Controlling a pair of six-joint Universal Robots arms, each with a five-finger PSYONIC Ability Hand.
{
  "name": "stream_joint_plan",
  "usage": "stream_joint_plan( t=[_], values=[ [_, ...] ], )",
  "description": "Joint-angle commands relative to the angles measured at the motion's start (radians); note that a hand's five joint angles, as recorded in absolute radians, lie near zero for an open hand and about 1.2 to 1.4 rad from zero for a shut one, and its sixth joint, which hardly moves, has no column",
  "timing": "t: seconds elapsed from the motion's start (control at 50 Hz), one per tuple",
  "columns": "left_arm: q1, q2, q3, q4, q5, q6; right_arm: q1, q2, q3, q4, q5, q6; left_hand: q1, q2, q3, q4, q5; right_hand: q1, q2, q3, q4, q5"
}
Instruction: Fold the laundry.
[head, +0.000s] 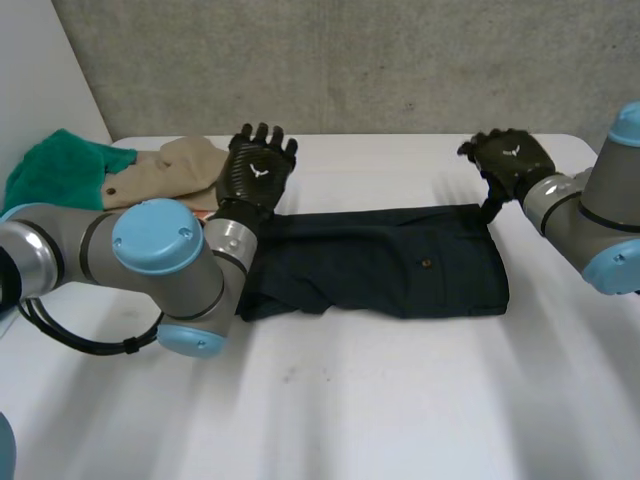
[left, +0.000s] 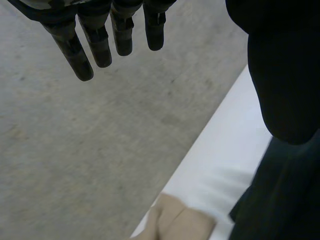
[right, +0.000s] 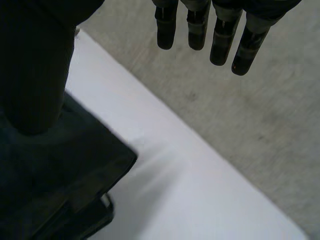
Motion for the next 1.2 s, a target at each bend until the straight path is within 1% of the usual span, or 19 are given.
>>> stream_joint_plan(
  t=[0.02, 0.14, 0.2, 0.24, 0.32, 0.38, 0.44, 0.52, 0.54, 0.6, 0.62, 0.7, 0.78, 0.8, 0.86, 0.94, 1.0, 1.04, 1.2],
  values=[
    [0.023, -0.153, 0.143, -0.014, 0.101, -0.007, -0.004, 0.174, -0.125, -0.007, 0.002, -0.007, 0.016, 0.011, 0.004, 0.009, -0.008, 0.022, -0.001, 0.006, -0.013, -0.017],
    [0.06, -0.277, 0.292, -0.016, 0.123, 0.0, 0.008, 0.286, -0.224, -0.077, 0.005, -0.01, 0.037, 0.031, 0.025, 0.03, 0.013, 0.022, -0.001, 0.006, -0.013, -0.017],
    [0.081, -0.351, 0.412, -0.014, 0.12, 0.009, 0.016, 0.323, -0.264, -0.176, 0.023, -0.009, 0.086, 0.081, 0.074, 0.079, 0.063, 0.022, -0.001, 0.006, -0.013, -0.017],
    [0.113, -0.391, 0.51, -0.014, 0.112, 0.017, 0.024, 0.348, -0.29, -0.266, 0.058, -0.012, 0.122, 0.116, 0.11, 0.115, 0.098, 0.025, 0.002, 0.009, -0.011, -0.014],
    [0.133, -0.438, 0.599, -0.019, 0.111, 0.025, 0.028, 0.363, -0.3, -0.386, 0.103, -0.015, 0.145, 0.14, 0.133, 0.138, 0.122, 0.011, -0.013, -0.005, -0.025, -0.028],
    [0.132, -0.428, 0.595, -0.019, 0.108, 0.025, 0.03, 0.352, -0.279, -0.389, 0.108, -0.015, 0.145, 0.14, 0.133, 0.138, 0.122, -0.023, -0.047, -0.039, -0.059, -0.062],
    [0.13, -0.377, 0.541, -0.019, 0.103, 0.023, 0.028, 0.319, -0.233, -0.374, 0.112, -0.013, 0.145, 0.14, 0.133, 0.138, 0.122, -0.023, -0.047, -0.039, -0.059, -0.062],
    [0.126, -0.269, 0.417, -0.008, 0.106, 0.02, 0.028, 0.173, -0.097, -0.351, 0.115, -0.013, 0.128, 0.123, 0.116, 0.121, 0.104, -0.023, -0.047, -0.039, -0.059, -0.062],
    [0.124, -0.247, 0.391, -0.008, 0.106, 0.017, 0.027, 0.108, -0.037, -0.343, 0.114, -0.015, 0.122, 0.117, 0.11, 0.115, 0.098, -0.023, -0.047, -0.039, -0.059, -0.062],
    [0.104, -0.154, 0.291, -0.008, 0.106, 0.016, 0.025, 0.011, 0.054, -0.329, 0.114, -0.015, 0.084, 0.079, 0.072, 0.077, 0.06, -0.023, -0.047, -0.039, -0.059, -0.062],
    [0.098, -0.131, 0.265, -0.008, 0.103, 0.014, 0.018, -0.049, 0.107, -0.311, 0.114, -0.015, 0.078, 0.073, 0.066, 0.071, 0.054, -0.023, -0.047, -0.039, -0.059, -0.062],
    [0.078, -0.038, 0.118, -0.013, 0.102, 0.008, 0.011, -0.178, 0.227, -0.215, 0.104, -0.015, 0.051, 0.046, 0.039, 0.044, 0.028, -0.005, -0.028, -0.021, -0.04, -0.044],
    [0.07, 0.073, -0.02, -0.019, 0.097, -0.024, -0.018, -0.25, 0.313, -0.093, 0.1, -0.016, 0.043, 0.037, 0.03, 0.035, 0.019, 0.107, 0.084, 0.091, 0.071, 0.068],
    [0.07, 0.118, -0.075, -0.022, 0.097, -0.05, -0.024, -0.257, 0.328, -0.067, 0.097, -0.016, 0.031, 0.026, 0.019, 0.024, 0.007, 0.136, 0.113, 0.121, 0.101, 0.098],
    [0.069, 0.173, -0.151, -0.022, 0.098, -0.098, -0.032, -0.261, 0.377, 0.019, 0.078, -0.021, 0.031, 0.026, 0.019, 0.024, 0.007, 0.213, 0.189, 0.197, 0.177, 0.174],
    [0.055, 0.268, -0.255, -0.023, 0.103, -0.196, -0.033, -0.257, 0.433, 0.053, 0.042, -0.031, 0.028, 0.023, 0.016, 0.021, 0.004, 0.228, 0.204, 0.212, 0.192, 0.189],
    [0.051, 0.302, -0.3, -0.023, 0.105, -0.24, -0.033, -0.243, 0.459, 0.028, 0.006, -0.033, 0.028, 0.023, 0.016, 0.021, 0.004, 0.228, 0.204, 0.212, 0.192, 0.189],
    [0.051, 0.327, -0.329, -0.023, 0.103, -0.273, -0.03, -0.195, 0.468, -0.022, -0.015, -0.038, 0.031, 0.026, 0.019, 0.024, 0.007, 0.233, 0.21, 0.218, 0.198, 0.195],
    [0.038, 0.357, -0.366, -0.025, 0.108, -0.306, -0.022, -0.06, 0.414, -0.156, -0.014, -0.073, 0.031, 0.026, 0.019, 0.024, 0.007, 0.351, 0.328, 0.335, 0.315, 0.312]
  ],
)
